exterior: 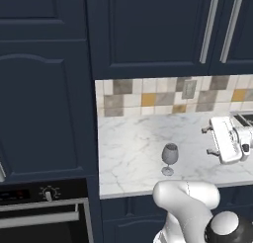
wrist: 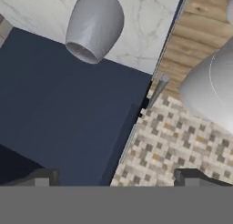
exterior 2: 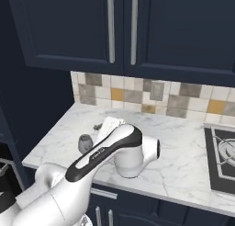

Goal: Retrieve the wine glasses from the counter and place one next to each plate.

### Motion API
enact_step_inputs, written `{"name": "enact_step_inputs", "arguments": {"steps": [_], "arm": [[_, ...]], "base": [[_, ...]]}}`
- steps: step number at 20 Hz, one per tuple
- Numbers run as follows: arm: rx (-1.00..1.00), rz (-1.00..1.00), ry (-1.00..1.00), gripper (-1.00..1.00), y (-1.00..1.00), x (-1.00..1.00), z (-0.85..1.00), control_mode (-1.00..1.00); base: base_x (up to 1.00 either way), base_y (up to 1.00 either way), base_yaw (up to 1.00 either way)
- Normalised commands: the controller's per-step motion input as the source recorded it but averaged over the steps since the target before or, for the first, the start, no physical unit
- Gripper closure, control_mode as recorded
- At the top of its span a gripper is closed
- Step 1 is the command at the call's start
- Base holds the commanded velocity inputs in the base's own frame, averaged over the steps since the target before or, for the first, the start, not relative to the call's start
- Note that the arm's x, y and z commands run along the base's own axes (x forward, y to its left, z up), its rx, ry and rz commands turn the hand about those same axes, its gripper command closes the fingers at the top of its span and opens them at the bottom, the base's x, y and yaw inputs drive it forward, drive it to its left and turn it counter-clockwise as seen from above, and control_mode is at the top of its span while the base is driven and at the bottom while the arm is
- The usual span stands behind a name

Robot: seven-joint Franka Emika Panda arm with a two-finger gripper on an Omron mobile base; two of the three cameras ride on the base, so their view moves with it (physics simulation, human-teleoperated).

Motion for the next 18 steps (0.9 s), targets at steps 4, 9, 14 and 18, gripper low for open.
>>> {"name": "enact_step_inputs", "arguments": {"steps": [4,9,14,18], "arm": [[0.0,0.01,0.22,-1.0,-0.05,0.43,-0.67,-1.0],[0.0,0.05,0.07,-1.0,-0.17,0.44,-0.44,-1.0],[0.0,0.07,0.06,-1.0,-0.17,0.42,-0.41,-1.0],[0.0,0.06,0.06,-1.0,-0.03,0.49,-0.44,-1.0]], "base": [[0.0,0.0,0.0],[0.0,0.0,0.0],[0.0,0.0,0.0],[0.0,0.0,0.0]]}}
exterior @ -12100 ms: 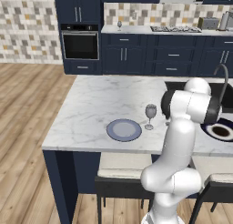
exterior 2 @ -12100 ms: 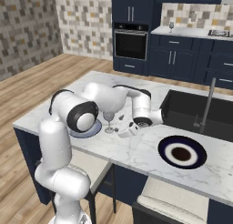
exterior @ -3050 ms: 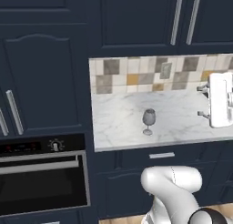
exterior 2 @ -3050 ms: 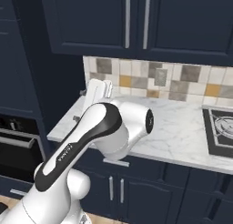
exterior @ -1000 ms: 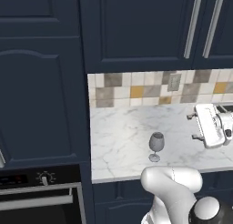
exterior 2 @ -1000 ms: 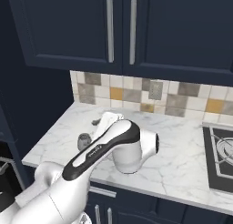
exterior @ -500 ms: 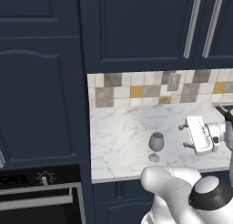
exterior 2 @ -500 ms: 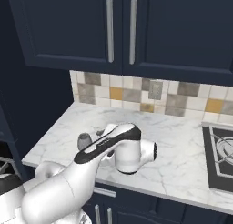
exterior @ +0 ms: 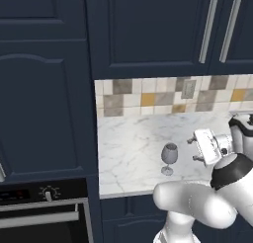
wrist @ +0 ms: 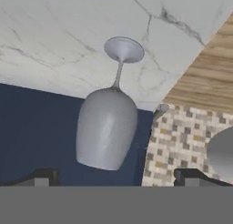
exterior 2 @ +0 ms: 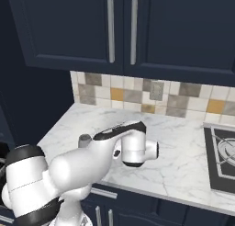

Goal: Retrieve the wine glasses from the counter and place one next to each plate.

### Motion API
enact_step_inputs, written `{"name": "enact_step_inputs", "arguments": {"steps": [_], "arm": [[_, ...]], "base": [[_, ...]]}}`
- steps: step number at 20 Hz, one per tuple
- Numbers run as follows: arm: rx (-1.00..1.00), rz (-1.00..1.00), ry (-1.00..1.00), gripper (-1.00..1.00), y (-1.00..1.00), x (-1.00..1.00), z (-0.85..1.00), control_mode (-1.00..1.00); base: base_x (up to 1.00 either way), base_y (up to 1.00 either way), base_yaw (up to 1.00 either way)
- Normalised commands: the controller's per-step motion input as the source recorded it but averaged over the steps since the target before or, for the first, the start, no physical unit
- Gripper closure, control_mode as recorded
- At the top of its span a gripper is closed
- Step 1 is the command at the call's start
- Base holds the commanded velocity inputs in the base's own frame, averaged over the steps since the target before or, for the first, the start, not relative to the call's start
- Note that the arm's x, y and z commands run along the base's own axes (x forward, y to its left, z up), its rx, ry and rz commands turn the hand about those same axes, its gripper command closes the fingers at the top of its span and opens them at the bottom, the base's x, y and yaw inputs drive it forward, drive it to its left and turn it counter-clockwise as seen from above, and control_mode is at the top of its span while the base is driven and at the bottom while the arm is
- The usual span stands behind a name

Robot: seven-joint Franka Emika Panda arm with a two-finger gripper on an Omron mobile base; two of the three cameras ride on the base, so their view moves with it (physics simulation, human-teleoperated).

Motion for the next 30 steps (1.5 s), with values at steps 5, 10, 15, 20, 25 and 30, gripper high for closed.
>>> {"name": "enact_step_inputs", "arguments": {"steps": [5,10,15,20,25,30], "arm": [[0.0,0.04,0.1,-1.0,0.0,0.41,-0.45,-1.0],[0.0,0.0,0.11,-1.0,0.0,0.31,-0.41,-1.0],[0.02,0.01,0.22,-1.0,0.12,0.03,-0.16,-1.0],[0.0,0.02,0.18,-1.0,0.12,0.0,-0.14,-1.0],[0.0,0.02,0.04,-1.0,0.15,0.0,-0.14,-1.0],[0.0,0.01,0.0,-1.0,0.27,0.0,-0.19,-1.0]], "base": [[0.0,0.0,0.0],[0.0,0.0,0.0],[0.0,0.0,0.0],[0.0,0.0,0.0],[0.0,0.0,0.0],[0.0,0.0,0.0]]}}
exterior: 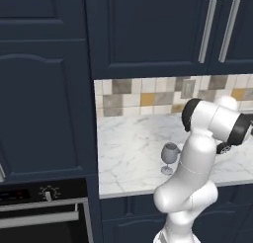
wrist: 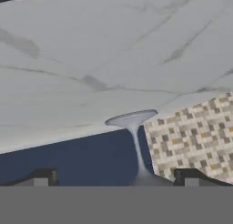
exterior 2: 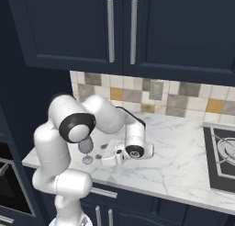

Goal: Retrieve the wine glasses from the counter and place one next to each plate.

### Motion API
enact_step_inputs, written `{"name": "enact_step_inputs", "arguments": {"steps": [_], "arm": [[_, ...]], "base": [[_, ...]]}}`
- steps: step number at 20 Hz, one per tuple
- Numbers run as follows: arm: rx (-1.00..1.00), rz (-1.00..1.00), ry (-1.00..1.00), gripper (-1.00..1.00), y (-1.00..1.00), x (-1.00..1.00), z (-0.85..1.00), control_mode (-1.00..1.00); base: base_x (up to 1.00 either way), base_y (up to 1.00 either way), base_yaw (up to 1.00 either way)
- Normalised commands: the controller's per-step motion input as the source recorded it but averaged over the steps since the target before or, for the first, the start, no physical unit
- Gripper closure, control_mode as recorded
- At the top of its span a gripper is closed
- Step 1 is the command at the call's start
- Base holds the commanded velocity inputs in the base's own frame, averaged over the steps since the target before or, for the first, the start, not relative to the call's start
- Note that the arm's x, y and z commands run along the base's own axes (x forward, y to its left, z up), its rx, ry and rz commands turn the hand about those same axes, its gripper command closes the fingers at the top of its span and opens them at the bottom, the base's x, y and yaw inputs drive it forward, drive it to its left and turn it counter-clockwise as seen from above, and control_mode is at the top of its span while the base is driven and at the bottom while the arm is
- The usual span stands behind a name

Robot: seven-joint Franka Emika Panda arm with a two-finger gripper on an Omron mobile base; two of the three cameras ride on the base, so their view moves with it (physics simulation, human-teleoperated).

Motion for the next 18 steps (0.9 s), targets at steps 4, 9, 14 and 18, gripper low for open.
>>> {"name": "enact_step_inputs", "arguments": {"steps": [4,9,14,18], "arm": [[0.0,0.0,0.0,-1.0,0.28,0.01,-0.16,-1.0],[0.0,0.0,0.0,-1.0,0.32,0.0,-0.13,-1.0],[0.0,0.0,0.0,-1.0,0.28,0.02,-0.07,-1.0],[0.0,0.0,0.04,-1.0,0.22,0.0,-0.1,-1.0]], "base": [[0.0,0.0,0.0],[0.0,0.0,0.0],[0.0,0.0,0.0],[0.0,0.0,0.0]]}}
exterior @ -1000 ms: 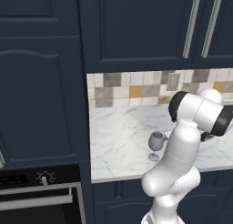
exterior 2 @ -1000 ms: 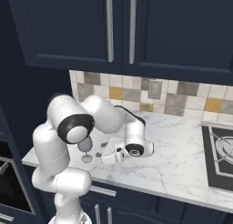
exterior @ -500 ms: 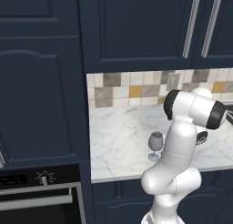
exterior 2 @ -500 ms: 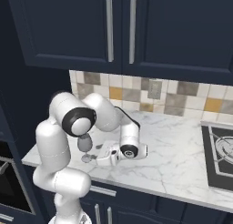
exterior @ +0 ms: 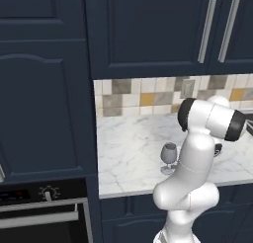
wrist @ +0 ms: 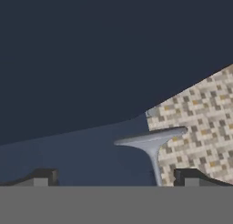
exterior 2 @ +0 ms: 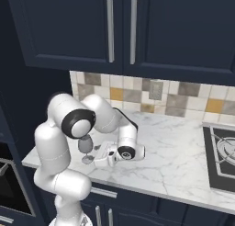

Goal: Retrieve the wine glasses from the counter and place one next to each plate.

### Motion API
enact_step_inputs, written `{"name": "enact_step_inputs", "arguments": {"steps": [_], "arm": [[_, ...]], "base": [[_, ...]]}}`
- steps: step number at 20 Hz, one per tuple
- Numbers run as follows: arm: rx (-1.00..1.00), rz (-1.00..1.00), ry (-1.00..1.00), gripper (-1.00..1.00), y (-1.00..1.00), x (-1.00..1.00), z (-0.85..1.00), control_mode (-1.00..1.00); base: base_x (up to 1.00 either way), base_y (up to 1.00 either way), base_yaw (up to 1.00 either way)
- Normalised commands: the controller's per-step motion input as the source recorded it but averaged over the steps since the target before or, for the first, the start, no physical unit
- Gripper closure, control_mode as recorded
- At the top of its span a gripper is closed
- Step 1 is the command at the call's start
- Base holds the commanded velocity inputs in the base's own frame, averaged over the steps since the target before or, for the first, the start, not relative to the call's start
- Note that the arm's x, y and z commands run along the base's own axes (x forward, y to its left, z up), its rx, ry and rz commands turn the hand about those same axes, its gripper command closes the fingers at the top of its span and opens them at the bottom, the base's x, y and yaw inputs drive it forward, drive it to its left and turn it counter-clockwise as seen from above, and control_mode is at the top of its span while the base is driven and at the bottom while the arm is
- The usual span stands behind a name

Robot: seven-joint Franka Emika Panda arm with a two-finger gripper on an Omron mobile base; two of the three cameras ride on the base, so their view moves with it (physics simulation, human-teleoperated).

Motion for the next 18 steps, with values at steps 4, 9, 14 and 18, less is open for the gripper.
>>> {"name": "enact_step_inputs", "arguments": {"steps": [4,9,14,18], "arm": [[0.01,0.0,0.12,-1.0,0.17,0.0,-0.23,-1.0],[0.01,0.0,0.14,-1.0,0.21,0.0,-0.27,-1.0],[0.0,0.0,0.15,-1.0,0.26,-0.01,-0.36,-1.0],[0.0,0.02,0.14,-1.0,0.27,-0.1,-0.31,-1.0]], "base": [[0.0,0.0,0.0],[0.0,0.0,0.0],[0.0,0.0,0.0],[0.0,0.0,0.0]]}}
